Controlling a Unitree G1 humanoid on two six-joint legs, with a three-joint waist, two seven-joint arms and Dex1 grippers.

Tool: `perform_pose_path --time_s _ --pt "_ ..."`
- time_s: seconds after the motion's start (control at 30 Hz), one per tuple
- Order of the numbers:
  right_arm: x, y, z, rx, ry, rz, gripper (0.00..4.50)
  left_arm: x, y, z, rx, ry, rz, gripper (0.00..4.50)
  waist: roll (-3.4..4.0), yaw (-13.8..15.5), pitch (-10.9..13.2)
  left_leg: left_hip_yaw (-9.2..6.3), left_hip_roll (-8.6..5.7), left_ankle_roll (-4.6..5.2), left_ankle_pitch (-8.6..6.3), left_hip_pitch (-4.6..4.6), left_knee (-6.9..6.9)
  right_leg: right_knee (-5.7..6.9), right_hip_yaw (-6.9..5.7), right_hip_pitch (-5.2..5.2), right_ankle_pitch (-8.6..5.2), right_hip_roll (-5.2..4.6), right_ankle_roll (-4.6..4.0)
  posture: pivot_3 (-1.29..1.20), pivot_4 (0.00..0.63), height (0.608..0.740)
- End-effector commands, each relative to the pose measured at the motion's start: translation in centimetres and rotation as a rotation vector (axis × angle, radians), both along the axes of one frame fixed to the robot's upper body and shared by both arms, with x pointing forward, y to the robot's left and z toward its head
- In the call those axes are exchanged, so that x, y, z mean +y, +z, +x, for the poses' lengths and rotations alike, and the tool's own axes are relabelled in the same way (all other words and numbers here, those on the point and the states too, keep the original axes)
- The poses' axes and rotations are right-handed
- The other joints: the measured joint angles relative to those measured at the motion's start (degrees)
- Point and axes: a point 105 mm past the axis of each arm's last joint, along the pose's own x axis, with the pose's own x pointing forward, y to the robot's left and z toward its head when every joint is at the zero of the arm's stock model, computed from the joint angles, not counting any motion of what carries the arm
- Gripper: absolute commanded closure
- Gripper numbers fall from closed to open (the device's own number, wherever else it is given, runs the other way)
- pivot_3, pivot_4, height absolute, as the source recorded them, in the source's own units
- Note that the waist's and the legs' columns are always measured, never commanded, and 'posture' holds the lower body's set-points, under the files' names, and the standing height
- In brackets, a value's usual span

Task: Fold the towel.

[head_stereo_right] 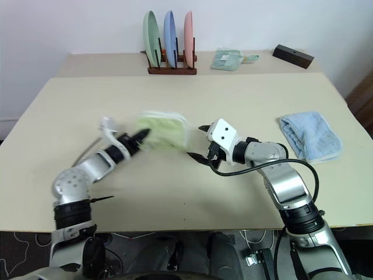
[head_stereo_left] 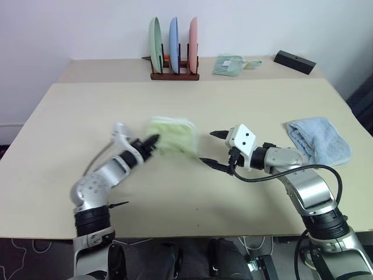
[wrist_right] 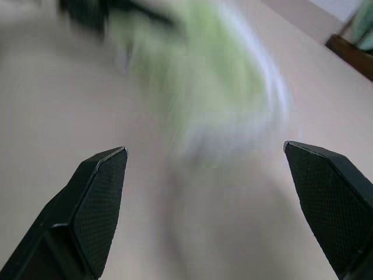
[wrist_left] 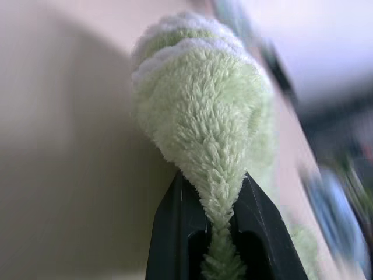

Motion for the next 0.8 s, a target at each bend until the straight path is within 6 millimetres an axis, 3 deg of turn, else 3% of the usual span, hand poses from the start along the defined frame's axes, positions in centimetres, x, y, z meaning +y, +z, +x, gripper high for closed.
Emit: perform_pose_path --time_s 0.03,0.13,0.2,0.33,0.5,0.63,0.8 --pt "0.0 0.7 -0.1 -0.039 0.011 0.011 0.12 8.8 3.0 -2.8 -0.11 0.427 -0.083 4.48 -0.01 -0.56 0.0 -0.01 0.03 -0.04 -0.02 0.0 0.0 0.0 0.0 0.0 0.0 0.02 0.0 0.0 0.15 0.74" --pt "0.0 0.5 -0.1 -0.036 0.015 0.008 0.12 11.5 2.6 -4.6 -0.094 0.565 -0.094 4.48 -0.03 -0.14 0.01 -0.01 0.01 -0.03 -0.03 -0.01 0.04 -0.04 -0.01 0.05 0.0 0.01 0.0 0.0 0.15 0.74" --pt "0.2 0.3 0.1 -0.033 0.026 0.008 0.12 13.5 0.6 -6.9 -0.028 0.678 -0.118 4.48 -0.05 0.27 0.0 -0.02 -0.03 -0.02 -0.03 0.01 0.08 -0.05 -0.02 0.12 0.0 -0.01 0.0 0.0 0.15 0.74" --pt "0.6 0.3 0.5 -0.04 0.051 0.008 0.12 13.2 -2.9 -8.9 0.075 0.743 -0.255 4.48 -0.06 0.99 0.01 0.0 -0.02 0.0 -0.05 0.05 0.07 -0.04 0.0 0.13 0.0 0.0 0.0 0.0 0.15 0.74" --pt "0.8 0.3 0.8 -0.045 0.058 0.011 0.12 12.9 -4.1 -9.8 0.1 0.781 -0.344 4.48 -0.33 1.04 -0.03 -0.03 -0.02 0.0 -0.05 0.05 0.14 -0.04 -0.02 0.17 0.0 -0.01 0.0 0.0 0.15 0.74" --pt "0.6 -0.1 1.0 -0.05 0.053 -0.002 0.12 12.8 -4.0 -10.3 0.087 0.767 -0.328 2.94 -0.33 0.82 -0.04 -0.02 -0.02 0.0 -0.05 0.06 0.09 -0.04 -0.01 0.15 0.0 -0.01 0.0 0.0 0.15 0.74" --pt "0.3 0.0 1.2 -0.06 0.045 -0.007 0.12 11.9 -3.7 -11.5 0.083 0.655 -0.342 0.42 -0.32 0.68 -0.04 -0.01 0.0 -0.01 -0.05 0.06 0.08 -0.03 -0.01 0.13 0.0 0.01 0.0 0.0 0.15 0.74"
